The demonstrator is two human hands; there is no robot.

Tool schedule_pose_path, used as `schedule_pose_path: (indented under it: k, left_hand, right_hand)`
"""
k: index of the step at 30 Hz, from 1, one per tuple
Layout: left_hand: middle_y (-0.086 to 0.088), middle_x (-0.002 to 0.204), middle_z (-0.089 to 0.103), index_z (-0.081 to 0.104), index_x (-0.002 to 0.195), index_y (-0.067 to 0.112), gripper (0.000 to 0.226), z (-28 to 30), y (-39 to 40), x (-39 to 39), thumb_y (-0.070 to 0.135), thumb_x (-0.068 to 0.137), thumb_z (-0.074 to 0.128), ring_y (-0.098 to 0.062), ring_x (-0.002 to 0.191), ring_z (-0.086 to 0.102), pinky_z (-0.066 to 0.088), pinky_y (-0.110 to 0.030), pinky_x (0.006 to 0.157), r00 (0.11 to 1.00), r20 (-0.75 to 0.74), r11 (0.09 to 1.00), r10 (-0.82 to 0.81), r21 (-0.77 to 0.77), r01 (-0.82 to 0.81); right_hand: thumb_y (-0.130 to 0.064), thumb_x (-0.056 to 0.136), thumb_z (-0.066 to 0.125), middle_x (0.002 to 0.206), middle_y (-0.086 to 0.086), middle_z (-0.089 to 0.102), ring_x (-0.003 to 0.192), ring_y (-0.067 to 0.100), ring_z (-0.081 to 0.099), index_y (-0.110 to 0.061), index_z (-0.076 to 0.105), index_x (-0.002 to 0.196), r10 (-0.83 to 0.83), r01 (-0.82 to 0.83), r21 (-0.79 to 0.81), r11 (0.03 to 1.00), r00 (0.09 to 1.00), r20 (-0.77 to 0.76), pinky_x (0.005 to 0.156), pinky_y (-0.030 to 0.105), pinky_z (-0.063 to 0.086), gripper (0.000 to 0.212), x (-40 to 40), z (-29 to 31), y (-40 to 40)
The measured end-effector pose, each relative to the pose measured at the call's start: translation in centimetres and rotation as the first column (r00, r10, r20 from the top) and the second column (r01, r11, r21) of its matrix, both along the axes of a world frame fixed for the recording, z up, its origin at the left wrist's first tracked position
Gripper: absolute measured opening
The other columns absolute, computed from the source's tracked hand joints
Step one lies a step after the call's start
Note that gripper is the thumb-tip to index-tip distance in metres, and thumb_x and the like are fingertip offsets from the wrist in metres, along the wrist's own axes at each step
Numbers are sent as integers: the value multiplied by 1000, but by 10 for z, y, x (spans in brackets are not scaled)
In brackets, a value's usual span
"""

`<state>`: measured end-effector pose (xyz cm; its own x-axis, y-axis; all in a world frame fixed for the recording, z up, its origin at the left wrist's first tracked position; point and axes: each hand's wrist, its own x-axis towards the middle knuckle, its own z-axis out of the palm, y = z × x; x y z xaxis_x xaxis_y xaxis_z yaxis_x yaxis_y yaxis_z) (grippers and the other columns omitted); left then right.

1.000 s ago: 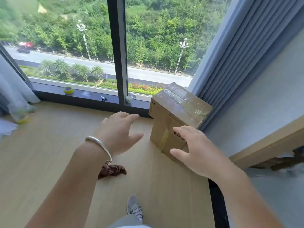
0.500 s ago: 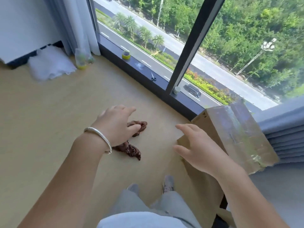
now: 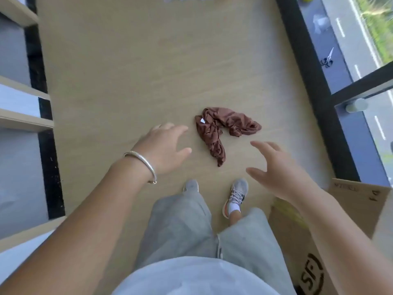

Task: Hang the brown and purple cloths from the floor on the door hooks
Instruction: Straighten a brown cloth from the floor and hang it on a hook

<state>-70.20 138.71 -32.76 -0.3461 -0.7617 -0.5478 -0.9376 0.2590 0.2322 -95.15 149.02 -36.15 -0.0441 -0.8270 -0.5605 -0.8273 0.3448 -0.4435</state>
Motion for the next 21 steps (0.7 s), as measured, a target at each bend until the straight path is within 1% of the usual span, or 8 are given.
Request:
schedule_pose_path:
  k: [2,5,9,12,15,18,21]
  left_hand:
    - [-1,142,43,40,142,27,58,-49,5,-14,45,89,56,-23,132,36,31,-39,109,1000,-10,1000,17,11,-17]
    - [1,143,40,39,142,26,59,-136,-4,-36,44,89,56,-20,137,29,27,-35,111,1000,-18,999,25,25,-25]
    - [-2,140,45,39,142,23,58,-261,-29,-57,42,89,56,-23,132,36,32,-36,107,1000,-10,997,30,67,-29]
    - [-5,139,47,37,143,23,59,-355,-45,-63,43,90,54,-29,128,41,37,-40,103,999,21,992,40,118,-43]
    - [-7,139,48,36,143,23,58,-444,-56,-56,43,91,53,-33,126,45,41,-43,100,997,58,987,48,151,-56]
    - [-8,139,47,35,143,22,59,-527,-65,-47,43,91,53,-34,125,46,42,-44,98,993,119,984,1,175,-22]
    - [-13,137,47,37,141,19,58,-598,-82,-43,42,91,54,-36,124,45,41,-49,98,982,148,984,-119,148,97]
  right_hand:
    - [-32,87,66,147,-2,36,123,22,47,-27,32,146,39,-39,39,998,999,2,90,30,39,69,-13,-44,-7]
    - [-29,86,65,145,-1,38,123,22,47,-27,32,146,82,-82,73,994,997,-1,91,32,40,69,-25,-117,-24]
    - [-29,86,63,145,-3,37,124,22,46,-30,29,146,128,-126,82,989,991,-28,90,34,43,69,-33,-224,-46]
    - [-32,88,60,145,0,37,124,25,46,-27,29,146,137,-134,109,985,990,-29,90,38,46,67,-32,-311,-60]
    - [-34,88,60,144,4,38,121,29,47,-23,30,145,158,-153,142,978,987,-25,86,37,43,65,-23,-398,-68]
    - [-37,88,59,138,6,40,119,30,47,-20,35,139,159,-151,163,975,987,-37,86,39,43,60,-11,-478,-70]
    - [-37,87,57,137,8,40,119,32,46,-17,38,135,131,-121,184,976,990,-45,81,36,38,56,1,-553,-73]
